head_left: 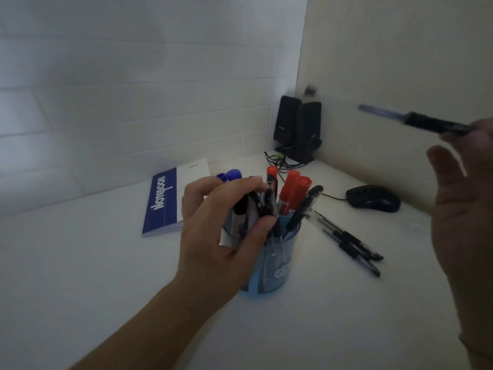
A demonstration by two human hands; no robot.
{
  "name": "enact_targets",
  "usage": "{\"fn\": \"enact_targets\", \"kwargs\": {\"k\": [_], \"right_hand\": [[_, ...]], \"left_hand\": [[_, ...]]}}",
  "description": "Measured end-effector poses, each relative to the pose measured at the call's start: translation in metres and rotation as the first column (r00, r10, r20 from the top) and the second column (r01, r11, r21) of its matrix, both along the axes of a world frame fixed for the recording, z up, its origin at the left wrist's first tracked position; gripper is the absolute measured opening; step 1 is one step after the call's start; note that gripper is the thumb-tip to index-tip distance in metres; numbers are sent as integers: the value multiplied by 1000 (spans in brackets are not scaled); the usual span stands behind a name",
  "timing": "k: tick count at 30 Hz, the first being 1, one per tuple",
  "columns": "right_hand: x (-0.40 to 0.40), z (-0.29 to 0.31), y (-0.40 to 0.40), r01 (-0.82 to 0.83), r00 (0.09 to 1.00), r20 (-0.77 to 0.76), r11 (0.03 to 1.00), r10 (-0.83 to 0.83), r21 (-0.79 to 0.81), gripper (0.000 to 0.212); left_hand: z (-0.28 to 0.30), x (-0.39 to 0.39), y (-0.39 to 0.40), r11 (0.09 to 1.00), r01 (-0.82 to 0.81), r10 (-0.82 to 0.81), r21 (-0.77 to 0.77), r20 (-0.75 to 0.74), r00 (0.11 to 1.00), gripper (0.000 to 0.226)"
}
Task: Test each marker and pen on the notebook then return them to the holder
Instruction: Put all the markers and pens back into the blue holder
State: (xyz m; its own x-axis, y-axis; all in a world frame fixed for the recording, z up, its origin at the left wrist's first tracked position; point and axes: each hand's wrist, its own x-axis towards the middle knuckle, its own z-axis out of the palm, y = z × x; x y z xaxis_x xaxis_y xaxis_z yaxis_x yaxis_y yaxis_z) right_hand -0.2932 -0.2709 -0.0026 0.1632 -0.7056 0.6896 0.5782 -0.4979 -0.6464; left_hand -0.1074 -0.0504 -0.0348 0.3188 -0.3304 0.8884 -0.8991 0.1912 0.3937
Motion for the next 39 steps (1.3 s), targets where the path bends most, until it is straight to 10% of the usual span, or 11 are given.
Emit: {"fn": "enact_targets", "kwargs": {"k": [7,16,23,27,29,31,33,39], "right_hand": [[16,16,52,-1,999,-37,993,-3,-114,88],[33,19,104,168,972,-96,922,-213,-349,27],[45,8,102,-188,816,-534,773,-220,-606,26],[31,17,83,96,876,-385,887,-291,-451,21],[24,11,55,230,669,-617,905,-414,-358,12],[18,-5,27,187,80,-896,890,-436,-416,15],[15,-18,13,96,-276,-902,924,-333,-370,31],[18,-24,10,127,-295,-920,944,-257,-305,27]], "left_hand": [[2,0,1,1000,-23,23,12,-32,999,39],[-2,4,-3,998,32,-25,-47,130,991,28],[-4,2,-3,997,54,-60,48,129,990,37],[-5,3,-2,994,59,-67,87,88,994,52],[-5,4,-2,995,51,-59,80,95,994,57],[-6,4,-3,998,31,-37,62,112,993,57],[-6,3,-4,999,28,-32,43,107,994,55],[-5,1,-2,997,70,-72,29,87,994,47]]}}
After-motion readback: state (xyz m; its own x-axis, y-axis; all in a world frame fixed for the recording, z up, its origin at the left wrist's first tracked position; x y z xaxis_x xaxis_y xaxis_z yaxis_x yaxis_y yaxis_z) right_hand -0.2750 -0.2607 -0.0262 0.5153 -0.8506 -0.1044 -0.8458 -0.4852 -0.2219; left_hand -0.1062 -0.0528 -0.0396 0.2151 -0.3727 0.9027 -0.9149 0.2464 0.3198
